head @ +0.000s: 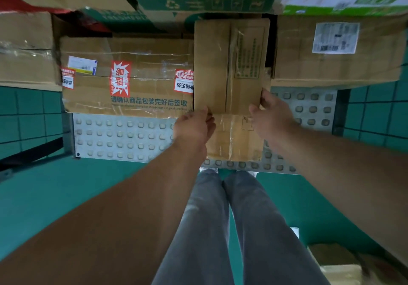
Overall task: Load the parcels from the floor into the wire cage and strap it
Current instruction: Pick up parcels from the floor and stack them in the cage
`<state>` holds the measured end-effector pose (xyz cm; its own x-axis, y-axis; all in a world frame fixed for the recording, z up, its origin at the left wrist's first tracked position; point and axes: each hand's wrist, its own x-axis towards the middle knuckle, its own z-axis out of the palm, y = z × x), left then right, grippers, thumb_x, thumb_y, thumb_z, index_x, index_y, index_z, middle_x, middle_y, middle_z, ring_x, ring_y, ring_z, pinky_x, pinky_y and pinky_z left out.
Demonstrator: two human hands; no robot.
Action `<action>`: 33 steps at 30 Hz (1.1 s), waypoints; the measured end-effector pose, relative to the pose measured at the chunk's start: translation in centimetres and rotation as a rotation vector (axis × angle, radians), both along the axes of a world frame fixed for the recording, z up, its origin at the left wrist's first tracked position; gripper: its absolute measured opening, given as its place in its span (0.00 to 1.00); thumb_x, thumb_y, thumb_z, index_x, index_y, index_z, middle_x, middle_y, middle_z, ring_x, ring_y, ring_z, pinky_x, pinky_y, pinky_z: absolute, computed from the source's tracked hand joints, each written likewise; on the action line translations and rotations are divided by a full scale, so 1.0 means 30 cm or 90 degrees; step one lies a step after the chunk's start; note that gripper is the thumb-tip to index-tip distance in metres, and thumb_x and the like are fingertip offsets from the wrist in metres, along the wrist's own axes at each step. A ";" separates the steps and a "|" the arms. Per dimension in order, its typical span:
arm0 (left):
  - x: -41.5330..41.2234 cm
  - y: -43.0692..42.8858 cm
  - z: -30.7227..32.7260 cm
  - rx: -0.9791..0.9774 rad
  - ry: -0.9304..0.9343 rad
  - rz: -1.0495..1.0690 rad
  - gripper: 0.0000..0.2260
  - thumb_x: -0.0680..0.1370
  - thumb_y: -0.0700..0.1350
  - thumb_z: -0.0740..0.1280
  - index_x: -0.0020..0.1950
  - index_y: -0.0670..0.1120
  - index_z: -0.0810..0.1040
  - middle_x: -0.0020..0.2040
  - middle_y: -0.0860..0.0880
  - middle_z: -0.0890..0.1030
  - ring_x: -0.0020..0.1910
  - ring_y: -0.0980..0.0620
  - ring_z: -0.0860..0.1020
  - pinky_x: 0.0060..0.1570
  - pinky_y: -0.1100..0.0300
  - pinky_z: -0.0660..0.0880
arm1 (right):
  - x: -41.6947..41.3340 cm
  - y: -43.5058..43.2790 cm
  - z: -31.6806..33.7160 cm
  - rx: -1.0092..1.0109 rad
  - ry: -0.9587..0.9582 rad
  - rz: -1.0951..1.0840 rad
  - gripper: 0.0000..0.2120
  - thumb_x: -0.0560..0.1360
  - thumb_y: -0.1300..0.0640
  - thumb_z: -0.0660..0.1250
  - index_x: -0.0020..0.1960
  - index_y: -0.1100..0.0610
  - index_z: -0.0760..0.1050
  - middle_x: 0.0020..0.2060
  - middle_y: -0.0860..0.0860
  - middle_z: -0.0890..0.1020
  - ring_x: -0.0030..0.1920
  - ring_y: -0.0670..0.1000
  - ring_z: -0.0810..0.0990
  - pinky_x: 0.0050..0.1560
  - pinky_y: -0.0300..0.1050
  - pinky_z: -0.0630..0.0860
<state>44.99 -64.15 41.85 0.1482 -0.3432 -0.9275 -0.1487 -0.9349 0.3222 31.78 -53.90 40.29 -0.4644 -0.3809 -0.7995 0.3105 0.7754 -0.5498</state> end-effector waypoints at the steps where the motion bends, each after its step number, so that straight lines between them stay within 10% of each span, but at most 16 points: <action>1: -0.010 -0.007 0.002 -0.006 0.008 0.004 0.10 0.81 0.42 0.71 0.60 0.39 0.80 0.53 0.40 0.85 0.49 0.47 0.85 0.40 0.60 0.84 | -0.021 -0.028 -0.001 0.015 -0.032 -0.012 0.24 0.83 0.59 0.64 0.76 0.43 0.69 0.60 0.42 0.81 0.47 0.42 0.82 0.45 0.36 0.81; 7: 0.011 0.042 0.103 0.006 0.014 -0.137 0.11 0.82 0.45 0.66 0.64 0.46 0.76 0.57 0.50 0.82 0.56 0.46 0.83 0.56 0.51 0.82 | -0.023 0.016 0.107 0.104 -0.135 0.085 0.33 0.83 0.50 0.66 0.82 0.42 0.54 0.76 0.52 0.69 0.66 0.57 0.77 0.58 0.60 0.82; 11: 0.048 0.113 0.275 0.005 -0.030 -0.350 0.04 0.83 0.45 0.64 0.55 0.49 0.77 0.56 0.50 0.82 0.54 0.50 0.82 0.58 0.51 0.79 | 0.063 0.149 0.251 0.199 -0.132 0.095 0.18 0.84 0.52 0.61 0.68 0.62 0.73 0.60 0.61 0.81 0.53 0.56 0.81 0.57 0.54 0.82; 15: 0.090 0.182 0.442 -0.014 0.020 -0.497 0.06 0.82 0.43 0.64 0.47 0.46 0.78 0.46 0.48 0.83 0.45 0.50 0.80 0.45 0.57 0.76 | 0.171 0.319 0.439 0.149 -0.231 0.021 0.14 0.84 0.53 0.61 0.62 0.60 0.78 0.59 0.60 0.83 0.59 0.58 0.82 0.61 0.52 0.79; 24: 0.130 0.464 0.827 -0.059 0.143 -0.883 0.07 0.83 0.45 0.63 0.56 0.45 0.79 0.52 0.47 0.84 0.43 0.53 0.80 0.39 0.61 0.71 | 0.426 0.749 0.885 0.023 -0.174 -0.606 0.10 0.83 0.52 0.64 0.60 0.54 0.78 0.48 0.51 0.84 0.47 0.51 0.82 0.45 0.45 0.75; 33: 0.182 0.931 1.125 -0.107 0.269 -1.313 0.06 0.83 0.46 0.63 0.55 0.47 0.79 0.51 0.48 0.84 0.46 0.51 0.80 0.46 0.57 0.73 | 0.928 1.185 1.155 -0.006 -0.091 -0.833 0.10 0.83 0.52 0.64 0.60 0.56 0.76 0.52 0.54 0.84 0.48 0.53 0.81 0.48 0.46 0.71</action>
